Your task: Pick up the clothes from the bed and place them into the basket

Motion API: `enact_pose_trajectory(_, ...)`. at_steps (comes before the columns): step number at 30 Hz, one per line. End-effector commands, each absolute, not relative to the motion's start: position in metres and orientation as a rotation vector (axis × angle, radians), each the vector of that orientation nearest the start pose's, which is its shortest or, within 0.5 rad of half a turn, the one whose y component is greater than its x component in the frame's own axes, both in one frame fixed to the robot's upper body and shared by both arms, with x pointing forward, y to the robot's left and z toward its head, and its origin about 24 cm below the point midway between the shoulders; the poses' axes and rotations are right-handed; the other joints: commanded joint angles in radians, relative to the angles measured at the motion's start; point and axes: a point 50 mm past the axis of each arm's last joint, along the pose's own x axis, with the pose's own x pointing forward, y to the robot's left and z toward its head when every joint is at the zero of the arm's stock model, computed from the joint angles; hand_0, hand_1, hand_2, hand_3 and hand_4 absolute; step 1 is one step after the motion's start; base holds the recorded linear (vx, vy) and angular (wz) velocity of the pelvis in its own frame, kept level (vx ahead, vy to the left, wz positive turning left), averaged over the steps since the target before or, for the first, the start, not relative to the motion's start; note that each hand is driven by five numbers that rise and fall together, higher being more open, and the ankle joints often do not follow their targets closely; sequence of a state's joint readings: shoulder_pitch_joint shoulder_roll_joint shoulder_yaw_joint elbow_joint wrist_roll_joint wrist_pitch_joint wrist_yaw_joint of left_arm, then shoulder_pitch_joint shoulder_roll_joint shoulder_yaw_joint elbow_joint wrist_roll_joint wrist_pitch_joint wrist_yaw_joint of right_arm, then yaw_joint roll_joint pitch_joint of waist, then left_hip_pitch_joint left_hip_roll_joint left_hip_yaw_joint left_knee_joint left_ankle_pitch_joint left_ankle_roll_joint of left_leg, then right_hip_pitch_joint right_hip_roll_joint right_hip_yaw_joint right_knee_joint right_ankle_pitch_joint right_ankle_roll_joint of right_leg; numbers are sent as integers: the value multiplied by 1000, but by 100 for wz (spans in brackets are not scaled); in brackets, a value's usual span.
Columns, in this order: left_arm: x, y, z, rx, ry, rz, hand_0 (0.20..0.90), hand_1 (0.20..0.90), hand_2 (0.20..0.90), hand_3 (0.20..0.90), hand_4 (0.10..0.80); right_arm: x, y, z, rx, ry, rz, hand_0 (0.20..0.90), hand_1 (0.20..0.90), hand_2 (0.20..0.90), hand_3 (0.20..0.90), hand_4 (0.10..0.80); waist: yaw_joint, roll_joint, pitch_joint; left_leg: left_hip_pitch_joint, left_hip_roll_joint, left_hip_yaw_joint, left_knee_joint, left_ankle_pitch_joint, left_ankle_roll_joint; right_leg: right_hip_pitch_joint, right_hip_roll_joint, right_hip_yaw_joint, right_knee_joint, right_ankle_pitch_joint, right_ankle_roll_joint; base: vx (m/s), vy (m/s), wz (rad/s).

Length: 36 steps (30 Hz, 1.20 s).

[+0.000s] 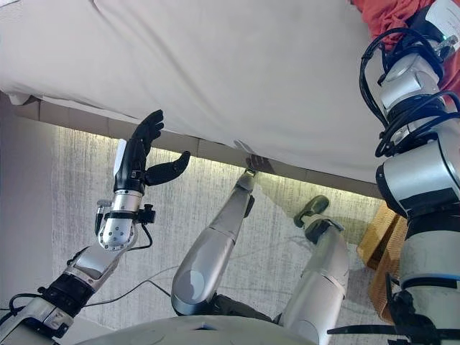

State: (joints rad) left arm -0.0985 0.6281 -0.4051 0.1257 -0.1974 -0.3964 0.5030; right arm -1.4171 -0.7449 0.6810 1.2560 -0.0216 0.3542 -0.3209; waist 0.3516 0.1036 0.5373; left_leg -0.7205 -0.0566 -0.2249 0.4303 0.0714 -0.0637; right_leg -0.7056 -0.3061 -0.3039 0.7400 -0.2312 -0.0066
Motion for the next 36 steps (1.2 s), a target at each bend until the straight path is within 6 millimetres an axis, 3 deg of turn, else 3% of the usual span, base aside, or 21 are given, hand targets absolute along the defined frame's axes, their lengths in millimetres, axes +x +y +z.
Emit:
enact_pose_trajectory(1,255,198,98,282,-455,81,900,900,900,900,800,374,-329,330,-1115,-7,-907,300,300,300,200,100,-9,22,-17,134,28,98,-11,-135,74,148,56,-6,-63,-6,-5,-5,43,-18)
enact_pose_trajectory(6,259,200,94,300,-423,88,900,900,900,900,800,371,-331,336,-1122,-53,-907,300,300,300,200,100,-39,3,-17,285,47,130,-81,-129,63,286,61,8,-178,28,14,-4,63,-24)
enact_pose_trajectory(9,264,205,91,322,-383,124,900,900,900,900,800,367,-337,339,-1079,-103,-889,300,300,300,200,100,-80,-24,-22,440,65,163,-143,-131,53,441,72,33,-312,69,32,34,129,-27)
enact_pose_trajectory(10,264,208,89,329,-365,138,900,900,900,900,800,365,-339,337,-1050,-129,-882,300,300,300,200,100,-94,-35,-48,456,61,166,-147,-122,58,475,77,37,-375,111,29,-13,132,-47)
enact_pose_trajectory(14,267,216,88,341,-339,178,900,900,900,900,800,363,-341,331,-961,-201,-836,300,300,300,200,100,-134,-75,-109,499,40,149,-120,-183,75,535,82,104,-471,153,51,-2,156,-41)
enact_pose_trajectory(17,264,229,71,347,-246,201,900,900,900,900,800,359,-343,306,-782,-251,-753,300,300,300,200,100,-207,-101,-179,605,42,229,-185,-203,88,612,78,150,-614,261,99,154,229,-58)
enact_pose_trajectory(20,259,241,62,342,-192,236,900,900,900,900,800,353,-339,294,-700,-277,-735,300,300,300,200,100,-240,-112,-224,689,54,287,-318,-174,79,604,70,141,-694,399,139,-14,144,-60)
enact_pose_trajectory(22,257,250,60,365,-169,267,900,900,900,900,800,348,-346,294,-672,-280,-731,300,300,300,200,100,-233,-106,-254,725,82,318,-402,-142,82,608,81,114,-619,364,134,-125,137,-66)
enact_pose_trajectory(24,256,257,59,394,-137,261,900,900,900,900,800,340,-363,298,-651,-261,-756,300,300,300,200,100,-214,-118,-301,707,85,323,-416,-119,80,669,109,94,-615,309,115,-138,12,-83)
enact_pose_trajectory(27,254,264,52,403,-100,262,900,900,900,900,800,330,-382,301,-665,-243,-774,300,300,300,200,100,-212,-131,-347,727,98,345,-466,-86,55,700,118,54,-699,330,120,-62,-23,-64)
enact_pose_trajectory(31,259,263,40,396,-40,256,900,900,900,900,800,323,-394,298,-713,-209,-799,300,300,300,200,100,-241,-145,-393,782,115,358,-518,-80,35,740,153,62,-780,305,126,-34,-52,-29)
enact_pose_trajectory(36,258,254,26,371,-3,251,900,900,900,900,800,313,-408,285,-690,-138,-781,300,300,300,200,100,-292,-154,-418,823,128,387,-518,-98,29,767,180,110,-794,281,108,-3,-52,-24)
